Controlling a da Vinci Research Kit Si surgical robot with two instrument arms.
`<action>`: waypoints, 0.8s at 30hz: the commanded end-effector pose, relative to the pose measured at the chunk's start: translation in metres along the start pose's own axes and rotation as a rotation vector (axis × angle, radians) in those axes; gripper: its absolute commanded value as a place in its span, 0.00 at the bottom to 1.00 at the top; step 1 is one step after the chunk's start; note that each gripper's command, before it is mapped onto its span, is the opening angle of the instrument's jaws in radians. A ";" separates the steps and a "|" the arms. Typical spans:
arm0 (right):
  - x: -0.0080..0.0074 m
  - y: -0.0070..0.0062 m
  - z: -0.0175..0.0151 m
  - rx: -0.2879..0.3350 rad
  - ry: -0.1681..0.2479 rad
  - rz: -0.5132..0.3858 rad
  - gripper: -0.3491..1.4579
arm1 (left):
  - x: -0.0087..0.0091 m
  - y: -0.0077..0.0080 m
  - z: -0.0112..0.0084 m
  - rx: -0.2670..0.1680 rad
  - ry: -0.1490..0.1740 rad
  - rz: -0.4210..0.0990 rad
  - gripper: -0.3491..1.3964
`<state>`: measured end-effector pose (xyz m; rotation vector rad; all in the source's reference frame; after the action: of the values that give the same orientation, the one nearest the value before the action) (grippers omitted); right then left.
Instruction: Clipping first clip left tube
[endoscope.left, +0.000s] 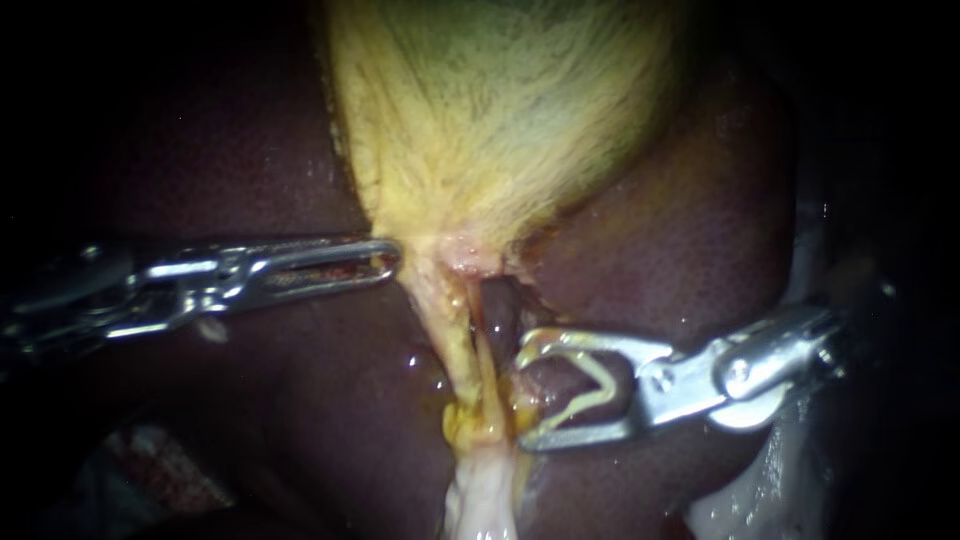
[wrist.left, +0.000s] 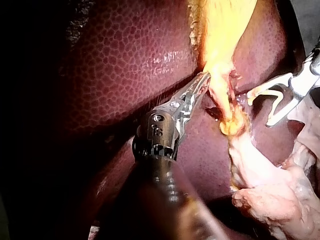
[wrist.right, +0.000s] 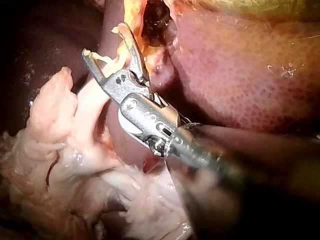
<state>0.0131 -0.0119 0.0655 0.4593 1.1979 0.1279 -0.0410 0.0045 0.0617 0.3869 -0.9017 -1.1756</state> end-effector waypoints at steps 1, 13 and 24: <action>-0.0004 0.0001 0.0007 0.003 -0.009 0.002 0.52 | -0.0001 0.0000 -0.0002 -0.003 -0.005 -0.001 0.00; -0.0038 0.0032 0.0022 -0.006 -0.075 0.011 0.51 | -0.0007 -0.0010 -0.0014 -0.002 -0.013 -0.007 0.00; -0.0059 0.0050 0.0020 -0.037 -0.148 0.011 0.50 | -0.0011 -0.0023 -0.0020 -0.001 -0.025 -0.013 0.00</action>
<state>0.0137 -0.0099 0.0734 0.4354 1.0445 0.1262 -0.0410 0.0042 0.0584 0.3780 -0.9212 -1.1956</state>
